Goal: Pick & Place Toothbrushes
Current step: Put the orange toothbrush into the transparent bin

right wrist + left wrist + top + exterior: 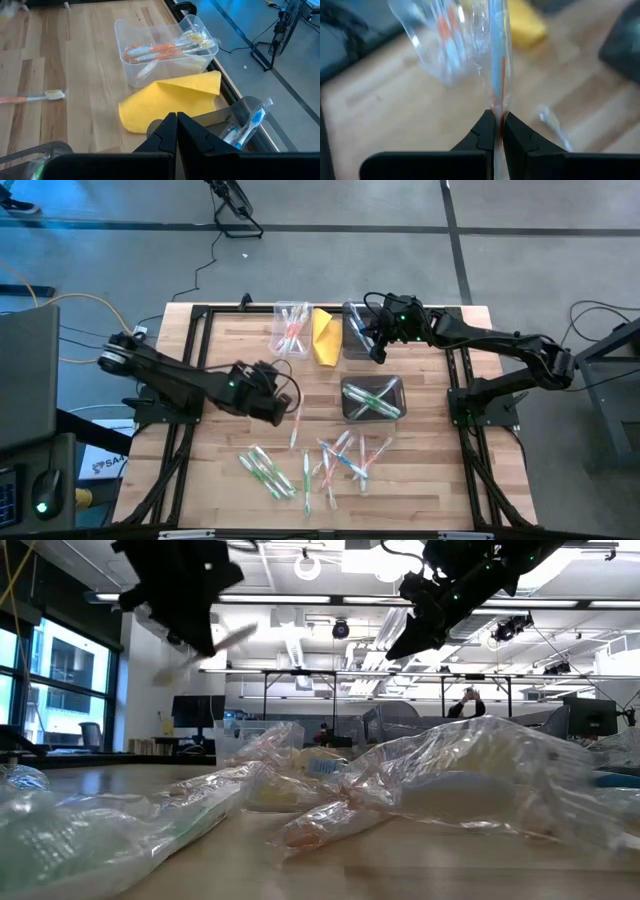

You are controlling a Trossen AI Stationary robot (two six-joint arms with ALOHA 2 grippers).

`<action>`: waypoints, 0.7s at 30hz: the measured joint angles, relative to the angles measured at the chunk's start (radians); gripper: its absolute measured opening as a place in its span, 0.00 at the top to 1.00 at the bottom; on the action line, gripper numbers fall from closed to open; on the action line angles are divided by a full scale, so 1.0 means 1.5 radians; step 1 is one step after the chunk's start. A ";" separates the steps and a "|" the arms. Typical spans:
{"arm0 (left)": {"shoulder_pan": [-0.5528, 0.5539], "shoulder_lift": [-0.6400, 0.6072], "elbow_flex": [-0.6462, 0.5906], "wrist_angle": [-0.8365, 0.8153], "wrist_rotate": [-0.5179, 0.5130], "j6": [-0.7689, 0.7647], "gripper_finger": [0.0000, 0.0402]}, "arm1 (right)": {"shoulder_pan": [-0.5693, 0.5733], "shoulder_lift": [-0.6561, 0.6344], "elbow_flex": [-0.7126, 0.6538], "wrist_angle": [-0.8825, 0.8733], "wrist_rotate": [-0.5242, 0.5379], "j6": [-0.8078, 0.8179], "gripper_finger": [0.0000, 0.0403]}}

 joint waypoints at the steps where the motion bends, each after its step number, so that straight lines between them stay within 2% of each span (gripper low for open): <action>1: 0.006 -0.011 0.000 0.006 -0.018 0.016 0.97 | 0.000 0.000 0.000 0.000 0.000 0.001 0.99; 5: 0.045 -0.046 0.000 0.021 -0.058 0.093 0.97 | 0.000 0.000 0.000 0.001 0.000 0.002 0.99; 11: 0.133 -0.059 0.001 0.071 -0.053 0.230 0.97 | 0.000 0.000 0.000 0.001 0.000 0.003 0.99; 21: 0.320 -0.054 0.000 0.249 0.097 0.473 0.97 | 0.000 0.000 0.000 0.001 0.000 0.004 0.99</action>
